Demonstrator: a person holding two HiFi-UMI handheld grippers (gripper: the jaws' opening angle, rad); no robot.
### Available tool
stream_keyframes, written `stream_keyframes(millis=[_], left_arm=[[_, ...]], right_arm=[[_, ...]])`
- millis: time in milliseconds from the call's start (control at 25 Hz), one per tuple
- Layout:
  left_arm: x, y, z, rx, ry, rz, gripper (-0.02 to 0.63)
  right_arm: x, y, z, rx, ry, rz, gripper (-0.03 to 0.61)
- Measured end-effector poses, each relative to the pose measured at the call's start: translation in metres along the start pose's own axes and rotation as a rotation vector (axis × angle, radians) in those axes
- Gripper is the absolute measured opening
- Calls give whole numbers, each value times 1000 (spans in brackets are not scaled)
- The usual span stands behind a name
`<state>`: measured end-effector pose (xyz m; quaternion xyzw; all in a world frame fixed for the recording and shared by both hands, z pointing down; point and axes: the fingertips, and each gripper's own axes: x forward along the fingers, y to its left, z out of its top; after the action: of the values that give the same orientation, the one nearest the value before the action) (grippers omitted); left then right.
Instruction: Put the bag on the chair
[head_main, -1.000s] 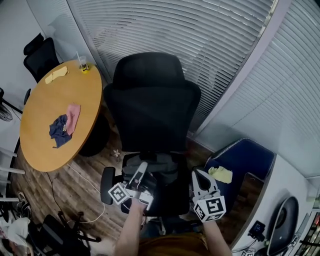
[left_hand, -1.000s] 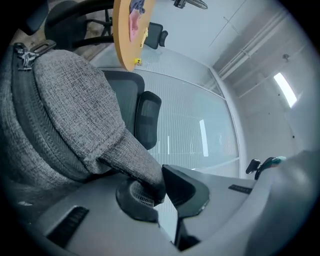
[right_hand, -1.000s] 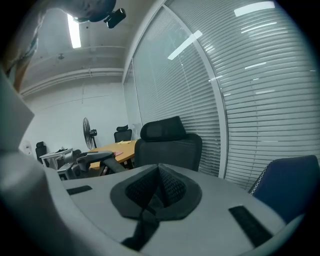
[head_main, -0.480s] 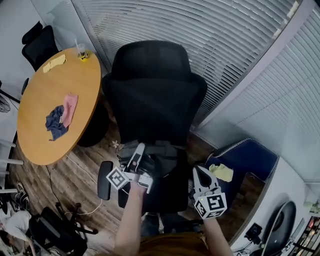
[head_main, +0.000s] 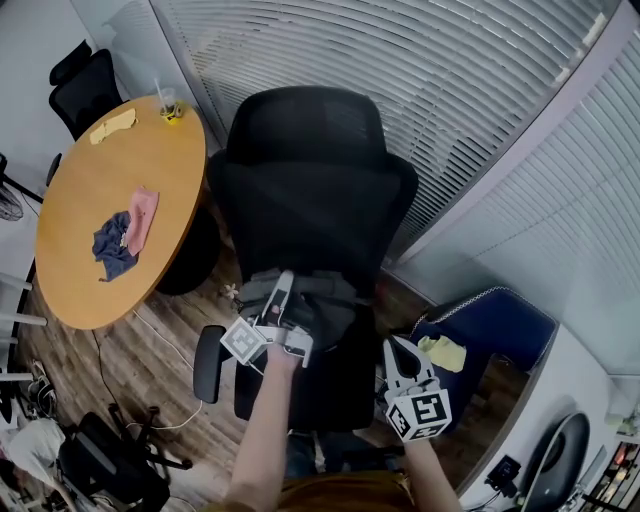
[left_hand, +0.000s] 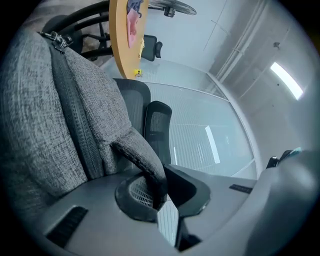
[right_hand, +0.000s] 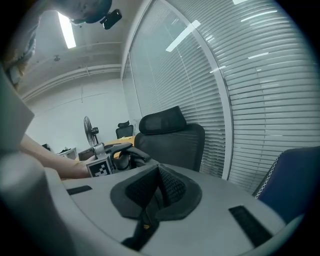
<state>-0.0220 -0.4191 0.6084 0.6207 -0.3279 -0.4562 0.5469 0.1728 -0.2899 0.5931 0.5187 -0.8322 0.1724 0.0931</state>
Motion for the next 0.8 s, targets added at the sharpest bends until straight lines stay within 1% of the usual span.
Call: stream_keyframes(millis=[80,160,240,320,440,480,520,560,680,800], left_arm=[[3,-2,2,-1,-9,2,43],[3,-3,5,3,-38,7,43],[5,-1,8,2,-72,22,43],[7,3,9,-3,-85,43,43],[7,8,6,-17,-73,74,57],[6,9,4,-14,-64,86,80],[6,10,2,-9,-56,95,123],[7,9,1,-6,-50,99,141],[7,5,-1,6,-32,103,141],[3,5,-5,56,14,131,126]], right_arm=[[-2,0,1,3,0,-3,11],[-4,-1,2,8,5,-7,11],[-3,0,1,10,2,-3,11],[-2,2,2,13,-4,2,11],[-1,7,6,14,-9,7,11],[-1,8,7,14,-11,10,11],[-1,10,7,13,-14,15,11],[-1,11,8,12,-16,19,11],[0,14,11,10,-19,19,11],[1,16,13,14,-28,19,11]])
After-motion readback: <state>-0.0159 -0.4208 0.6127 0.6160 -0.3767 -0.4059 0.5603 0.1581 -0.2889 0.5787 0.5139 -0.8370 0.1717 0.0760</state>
